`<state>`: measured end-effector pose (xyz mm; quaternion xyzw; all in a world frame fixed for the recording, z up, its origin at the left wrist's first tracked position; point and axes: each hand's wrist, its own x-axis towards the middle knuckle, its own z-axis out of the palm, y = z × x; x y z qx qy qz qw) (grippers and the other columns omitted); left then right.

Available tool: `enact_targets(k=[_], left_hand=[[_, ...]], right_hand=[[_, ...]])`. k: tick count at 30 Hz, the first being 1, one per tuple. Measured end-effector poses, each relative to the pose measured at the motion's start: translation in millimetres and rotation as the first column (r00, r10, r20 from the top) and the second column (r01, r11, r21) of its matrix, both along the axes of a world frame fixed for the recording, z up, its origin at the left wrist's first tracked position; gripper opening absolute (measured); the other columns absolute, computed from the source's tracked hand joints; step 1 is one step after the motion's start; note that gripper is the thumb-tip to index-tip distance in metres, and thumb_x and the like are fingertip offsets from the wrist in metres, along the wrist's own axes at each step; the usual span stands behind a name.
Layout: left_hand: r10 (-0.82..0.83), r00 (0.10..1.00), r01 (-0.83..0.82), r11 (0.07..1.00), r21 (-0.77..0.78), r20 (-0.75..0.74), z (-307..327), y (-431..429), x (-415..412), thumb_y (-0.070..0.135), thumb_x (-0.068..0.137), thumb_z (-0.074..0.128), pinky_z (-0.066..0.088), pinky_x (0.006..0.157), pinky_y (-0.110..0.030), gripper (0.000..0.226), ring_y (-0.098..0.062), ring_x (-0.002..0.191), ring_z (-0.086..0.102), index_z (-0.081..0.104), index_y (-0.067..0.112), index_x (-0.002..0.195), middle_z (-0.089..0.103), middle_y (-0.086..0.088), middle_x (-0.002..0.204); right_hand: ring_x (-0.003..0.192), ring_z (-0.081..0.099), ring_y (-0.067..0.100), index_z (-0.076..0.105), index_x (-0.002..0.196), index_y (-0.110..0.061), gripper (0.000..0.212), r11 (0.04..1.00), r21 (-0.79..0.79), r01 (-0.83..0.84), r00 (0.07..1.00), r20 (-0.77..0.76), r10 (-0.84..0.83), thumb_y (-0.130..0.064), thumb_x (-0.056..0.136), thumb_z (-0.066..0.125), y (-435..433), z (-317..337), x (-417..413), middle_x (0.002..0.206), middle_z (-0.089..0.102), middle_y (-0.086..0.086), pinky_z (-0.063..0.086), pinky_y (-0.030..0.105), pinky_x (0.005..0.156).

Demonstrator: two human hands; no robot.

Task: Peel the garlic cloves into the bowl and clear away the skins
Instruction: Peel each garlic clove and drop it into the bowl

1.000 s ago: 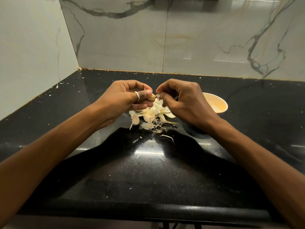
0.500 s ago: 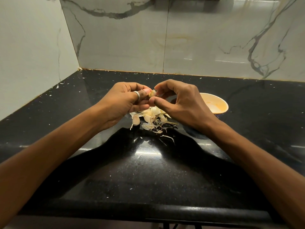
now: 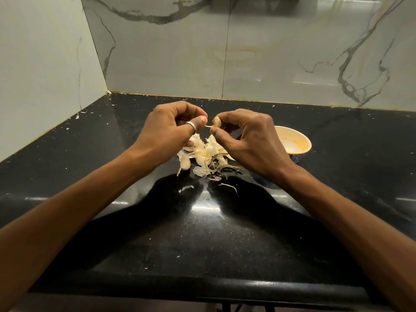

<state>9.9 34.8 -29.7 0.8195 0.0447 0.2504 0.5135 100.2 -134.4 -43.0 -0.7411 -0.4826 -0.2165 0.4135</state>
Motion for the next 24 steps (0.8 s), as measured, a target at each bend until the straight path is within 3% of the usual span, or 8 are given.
enact_targets(k=[4, 6, 9, 14, 24], left_hand=[[-0.033, 0.999, 0.033, 0.998, 0.057, 0.004, 0.1, -2.4, -1.8, 0.019, 0.093, 0.071, 0.054, 0.054, -0.022, 0.006, -0.005, 0.067, 0.061, 0.076, 0.018, 0.096, 0.072, -0.005, 0.083], [-0.045, 0.999, 0.046, 0.996, 0.070, -0.006, -1.4, -4.2, -2.0, 0.019, 0.092, 0.072, 0.054, 0.052, -0.022, 0.005, -0.006, 0.065, 0.061, 0.076, 0.019, 0.093, 0.074, -0.008, 0.084], [-0.046, 0.999, 0.046, 0.997, 0.063, -0.002, -1.8, -4.3, -1.3, 0.020, 0.090, 0.074, 0.054, 0.050, -0.023, 0.003, -0.008, 0.065, 0.062, 0.077, 0.019, 0.091, 0.075, -0.008, 0.083], [-0.032, 0.999, 0.031, 0.993, 0.118, 0.009, -3.0, -4.3, -0.3, 0.020, 0.090, 0.075, 0.053, 0.048, -0.021, 0.004, -0.016, 0.063, 0.063, 0.077, 0.016, 0.090, 0.074, -0.009, 0.078], [-0.015, 1.000, 0.015, 0.993, 0.121, 0.003, -2.6, -3.3, 0.5, 0.015, 0.090, 0.074, 0.053, 0.048, -0.021, 0.006, -0.016, 0.062, 0.064, 0.078, 0.014, 0.086, 0.074, -0.009, 0.075]], right_hand=[[0.069, 0.064, 0.008, 0.077, 0.091, -0.011, 0.014, 0.999, -0.030, 0.014, 0.999, 0.037, -0.013, -0.024, 0.090, 0.070, 0.7, -2.4, 1.2, 0.081, 0.069, -0.002, 0.053, 0.026, 0.069], [0.069, 0.064, 0.009, 0.076, 0.092, -0.012, 0.020, 0.998, -0.061, 0.012, 0.998, 0.056, -0.009, -0.029, 0.092, 0.066, 1.2, -2.8, 1.3, 0.080, 0.068, 0.000, 0.053, 0.029, 0.067], [0.066, 0.061, 0.013, 0.074, 0.087, -0.012, 0.023, 0.994, -0.105, 0.031, 0.995, 0.099, -0.021, -0.031, 0.094, 0.062, 1.9, -2.6, 2.5, 0.074, 0.065, 0.001, 0.050, 0.035, 0.065], [0.062, 0.056, 0.015, 0.069, 0.082, -0.013, 0.020, 0.986, -0.158, 0.045, 0.984, 0.178, -0.016, -0.026, 0.095, 0.062, 3.5, -4.1, 1.9, 0.070, 0.061, 0.000, 0.047, 0.035, 0.061], [0.060, 0.052, 0.023, 0.065, 0.087, -0.012, 0.017, 0.977, -0.204, 0.067, 0.968, 0.252, -0.014, -0.023, 0.095, 0.057, 2.9, -5.0, 1.6, 0.071, 0.058, 0.002, 0.047, 0.040, 0.059]])
